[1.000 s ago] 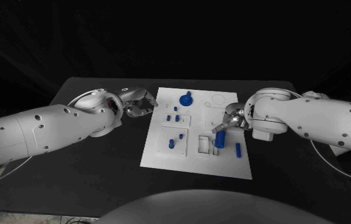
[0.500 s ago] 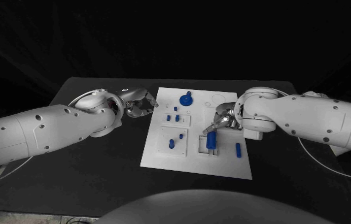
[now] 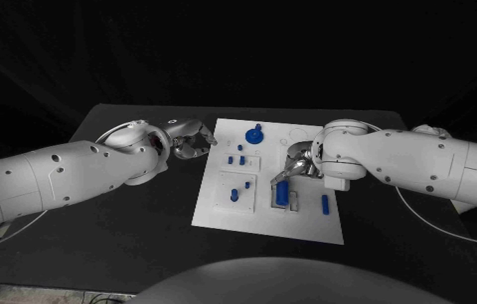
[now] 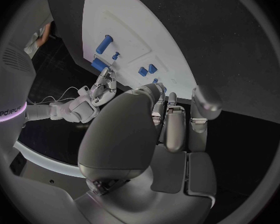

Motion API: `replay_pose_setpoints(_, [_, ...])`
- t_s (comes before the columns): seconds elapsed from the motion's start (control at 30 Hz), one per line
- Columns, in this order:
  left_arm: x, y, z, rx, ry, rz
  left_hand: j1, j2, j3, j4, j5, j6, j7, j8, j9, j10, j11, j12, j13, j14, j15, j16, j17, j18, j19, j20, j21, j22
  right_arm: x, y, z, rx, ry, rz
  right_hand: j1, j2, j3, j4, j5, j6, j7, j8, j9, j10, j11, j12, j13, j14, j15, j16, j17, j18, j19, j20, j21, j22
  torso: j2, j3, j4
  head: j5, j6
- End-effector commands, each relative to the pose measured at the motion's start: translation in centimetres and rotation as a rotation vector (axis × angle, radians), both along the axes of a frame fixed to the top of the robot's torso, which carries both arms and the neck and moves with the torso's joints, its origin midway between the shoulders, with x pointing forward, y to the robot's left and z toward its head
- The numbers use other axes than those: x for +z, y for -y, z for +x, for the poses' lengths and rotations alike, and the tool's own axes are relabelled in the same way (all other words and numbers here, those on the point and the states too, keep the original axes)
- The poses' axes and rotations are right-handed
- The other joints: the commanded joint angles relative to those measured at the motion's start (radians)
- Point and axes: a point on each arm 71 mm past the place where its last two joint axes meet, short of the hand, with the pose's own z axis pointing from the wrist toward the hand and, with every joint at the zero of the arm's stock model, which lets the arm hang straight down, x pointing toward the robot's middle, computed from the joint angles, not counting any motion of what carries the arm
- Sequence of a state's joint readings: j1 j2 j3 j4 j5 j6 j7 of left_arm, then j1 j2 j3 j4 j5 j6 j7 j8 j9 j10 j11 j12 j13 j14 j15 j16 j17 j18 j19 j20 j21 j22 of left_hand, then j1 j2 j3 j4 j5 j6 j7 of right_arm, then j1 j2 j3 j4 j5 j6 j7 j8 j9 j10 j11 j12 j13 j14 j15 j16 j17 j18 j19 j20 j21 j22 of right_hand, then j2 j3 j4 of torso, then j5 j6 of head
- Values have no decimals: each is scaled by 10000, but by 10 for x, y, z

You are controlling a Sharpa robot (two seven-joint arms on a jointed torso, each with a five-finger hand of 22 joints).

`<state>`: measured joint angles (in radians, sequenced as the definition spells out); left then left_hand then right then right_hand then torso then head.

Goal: Assemble the parts on the task board

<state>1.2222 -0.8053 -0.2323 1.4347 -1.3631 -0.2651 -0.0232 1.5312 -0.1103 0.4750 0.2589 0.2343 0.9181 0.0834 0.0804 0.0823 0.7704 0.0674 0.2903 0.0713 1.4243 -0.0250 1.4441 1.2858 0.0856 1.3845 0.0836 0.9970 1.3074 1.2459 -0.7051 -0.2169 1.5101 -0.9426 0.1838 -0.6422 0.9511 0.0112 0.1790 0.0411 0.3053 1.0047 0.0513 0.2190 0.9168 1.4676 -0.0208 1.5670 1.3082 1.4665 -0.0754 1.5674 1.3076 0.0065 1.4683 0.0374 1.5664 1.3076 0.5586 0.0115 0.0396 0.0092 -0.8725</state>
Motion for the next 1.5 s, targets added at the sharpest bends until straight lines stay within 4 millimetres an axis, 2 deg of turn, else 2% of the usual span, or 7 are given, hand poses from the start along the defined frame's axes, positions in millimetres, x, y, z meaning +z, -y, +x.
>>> replay_pose_setpoints(0.03, [0, 2, 0, -45, -115, 10, -45, 44, 70, 8, 60, -32, 46, 24, 5, 15, 23, 21, -3, -31, 42, -35, -10, 161, -92, 0, -44, 1269, -4, -2, -4, 348, -309, -143, -116, -55, -15, 72, -311, -3, -8, -7, -34, 1032, 19, 38, 2626, 1043, -13, 34, 2632, -65, 1025, -27, 44, 2632, -1, -7, -10, 47, -1])
replay_pose_setpoints(0.5, [-1, 3, 0, -61, -151, 39, -51, 47, 78, 3, 61, -37, 47, 23, 5, 25, 40, 19, -4, -34, 56, -35, -9, 156, -89, 11, -25, 1274, -7, -3, -6, 439, -381, -193, -496, -103, -361, 333, -1808, -78, 66, -124, -67, 1032, 85, 38, 2626, 1043, 42, 34, 2632, -65, 1025, 24, 44, 2632, -3, 5, -15, 42, -1])
replay_pose_setpoints(0.67, [-1, 3, 0, -47, -202, 82, -55, 49, 82, 1, 61, -29, 57, 28, 7, 32, 44, 19, -4, -30, 61, -31, 0, 157, -93, 15, -34, 1272, -7, -3, -6, 454, -397, -186, -731, -265, -668, 501, -2489, -179, 108, -183, -67, 1032, 125, 38, 2626, 1043, 69, 34, 2632, -63, 1021, 48, 38, 2630, -3, 0, -16, 28, -1])
replay_pose_setpoints(0.77, [-2, 3, 0, -37, -238, 105, -55, 49, 82, 1, 61, -29, 57, 28, 7, 32, 44, 19, -4, -30, 61, -31, 0, 157, -93, 15, -34, 1272, -7, -3, -7, 443, -383, -161, -958, -458, -919, 662, -2554, -254, 135, -215, -61, 1032, 145, 38, 2626, 1043, 87, 34, 2632, -55, 1005, 60, 11, 2618, 5, -3, -18, 31, -1])
replay_pose_setpoints(1.23, [-2, 3, 0, -16, -327, 135, -64, 56, 89, -2, 61, 0, 91, 45, 15, 43, 45, 18, -5, -38, 69, -36, -11, 164, -109, 24, -77, 1263, -5, 4, -3, -109, 122, 247, -1501, -857, -1853, 1518, -2569, -710, 247, -377, -12, 1032, 236, 38, 2626, 1043, 154, 34, 2632, -31, 959, 110, -69, 2586, -1, 4, -7, 81, -1])
replay_pose_setpoints(1.43, [-2, 2, 0, 1, -304, 111, -64, 58, 92, -5, 62, 6, 97, 49, 16, 45, 46, 17, -6, -37, 70, -34, -9, 164, -110, 26, -79, 1263, 2, 13, 0, -543, 755, 813, -1384, -799, -2285, 1935, -2566, -973, 296, -261, 185, 1032, 281, 38, 2626, 1043, 200, 34, 2632, -39, 975, 153, -43, 2597, -10, 1, -1, 93, -1])
replay_pose_setpoints(1.5, [-2, 1, 0, 4, -276, 88, -64, 59, 94, -7, 62, 9, 101, 51, 17, 46, 46, 17, -6, -37, 71, -33, -7, 165, -111, 27, -80, 1262, 8, 17, 1, -631, 1014, 1055, -1292, -696, -2331, 2018, -2561, -971, 290, -174, 263, 1032, 278, 38, 2626, 1043, 200, 34, 2632, -55, 1006, 160, 11, 2619, -5, 0, -4, 84, -1])
